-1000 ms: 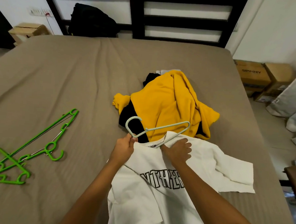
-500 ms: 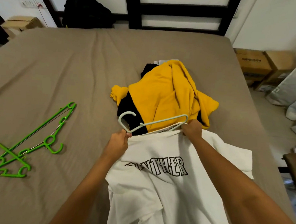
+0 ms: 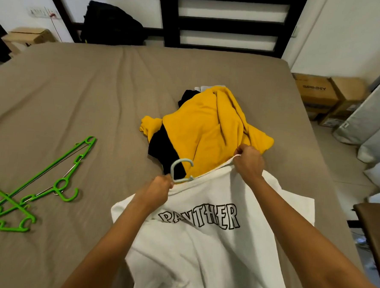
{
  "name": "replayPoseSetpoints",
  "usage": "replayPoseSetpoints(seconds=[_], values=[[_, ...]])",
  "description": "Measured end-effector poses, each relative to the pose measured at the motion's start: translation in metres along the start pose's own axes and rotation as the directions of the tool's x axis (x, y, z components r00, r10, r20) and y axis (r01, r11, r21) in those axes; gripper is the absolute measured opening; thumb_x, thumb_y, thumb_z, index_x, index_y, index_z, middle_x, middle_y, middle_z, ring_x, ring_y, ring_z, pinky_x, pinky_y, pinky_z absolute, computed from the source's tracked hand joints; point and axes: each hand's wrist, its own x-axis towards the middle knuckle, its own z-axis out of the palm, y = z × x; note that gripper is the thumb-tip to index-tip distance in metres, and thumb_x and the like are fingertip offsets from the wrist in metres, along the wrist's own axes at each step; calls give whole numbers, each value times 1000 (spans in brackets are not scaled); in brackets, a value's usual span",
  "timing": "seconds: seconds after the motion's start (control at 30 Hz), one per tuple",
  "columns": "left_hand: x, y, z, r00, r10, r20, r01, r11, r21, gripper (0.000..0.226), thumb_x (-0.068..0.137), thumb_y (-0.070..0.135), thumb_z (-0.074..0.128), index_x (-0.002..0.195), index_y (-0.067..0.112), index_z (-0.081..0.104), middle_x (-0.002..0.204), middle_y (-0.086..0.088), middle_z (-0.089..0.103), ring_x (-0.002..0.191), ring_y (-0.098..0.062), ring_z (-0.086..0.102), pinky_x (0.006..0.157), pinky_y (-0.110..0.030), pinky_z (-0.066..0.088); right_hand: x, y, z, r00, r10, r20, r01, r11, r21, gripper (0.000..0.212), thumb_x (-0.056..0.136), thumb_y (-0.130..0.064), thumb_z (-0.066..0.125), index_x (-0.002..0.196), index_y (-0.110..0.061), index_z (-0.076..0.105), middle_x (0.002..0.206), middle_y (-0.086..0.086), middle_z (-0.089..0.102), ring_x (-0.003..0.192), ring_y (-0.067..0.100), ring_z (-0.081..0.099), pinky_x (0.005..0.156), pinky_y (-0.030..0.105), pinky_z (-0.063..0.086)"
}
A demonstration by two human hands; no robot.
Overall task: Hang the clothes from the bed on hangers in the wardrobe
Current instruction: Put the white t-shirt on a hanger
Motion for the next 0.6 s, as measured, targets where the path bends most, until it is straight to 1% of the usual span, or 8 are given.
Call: replayPoseSetpoints(seconds=[0.1,0.2,0.27,0.3,0.37,0.43,0.53,0.6], values=[[2,15,-7,998,-53,-19,51,994,-96,15,96,7,41,98,7,56,90,-12,60,86,-35,59,66,-35,40,-5,-21,-16,958,-28,286,16,999,44,19,83,-4,53,96,-5,66,95,12,63,88,29,56,68,30,42],[2,27,-31,993,-49,-110,18,964,-264,19,98,9,45,101,-2,60,91,-19,62,84,-33,57,63,-26,32,-16,-28,-53,705,-176,687,-22,963,269,20,88,-11,59,106,-5,64,97,4,62,88,16,57,72,24,46],[0,36,-51,985,-9,-171,-53,933,-357,18,97,9,48,90,-1,61,81,-14,61,76,-26,53,58,-23,29,-16,-19,-77,547,-269,793,-43,937,347,31,89,-19,61,115,-2,62,105,6,66,95,15,61,80,23,49],[-3,42,-61,981,15,-192,-88,921,-380,18,96,9,48,83,4,59,73,-7,57,71,-21,50,55,-21,28,-15,-16,-88,545,-283,790,20,946,324,34,87,-23,61,114,-2,63,105,7,68,94,16,63,81,25,50],[-7,54,-79,971,54,-233,-149,899,-411,21,96,8,49,77,13,53,63,5,47,60,-11,43,52,-17,30,-11,-15,-111,607,-319,727,269,944,190,24,86,-26,61,94,-5,68,81,4,67,72,10,59,68,26,46],[-12,66,-98,959,84,-272,-200,878,-435,22,96,7,49,76,16,54,59,9,43,54,-6,38,51,-17,27,-10,-22,-137,668,-388,635,451,890,69,13,89,-22,62,77,-17,64,62,-10,54,57,2,46,59,21,35],[-24,85,-131,921,113,-372,-288,841,-458,14,93,3,52,96,12,63,68,14,50,59,-2,47,57,-14,34,-20,-33,-188,749,-494,442,512,854,86,18,90,-33,59,73,-29,56,61,-12,48,55,1,45,54,18,30],[-34,101,-158,889,123,-440,-335,832,-443,18,92,0,53,104,7,64,68,16,51,59,2,51,57,-9,35,-28,-37,-219,761,-528,377,506,846,165,27,87,-44,49,77,-20,56,69,-7,51,62,4,45,59,25,34]])
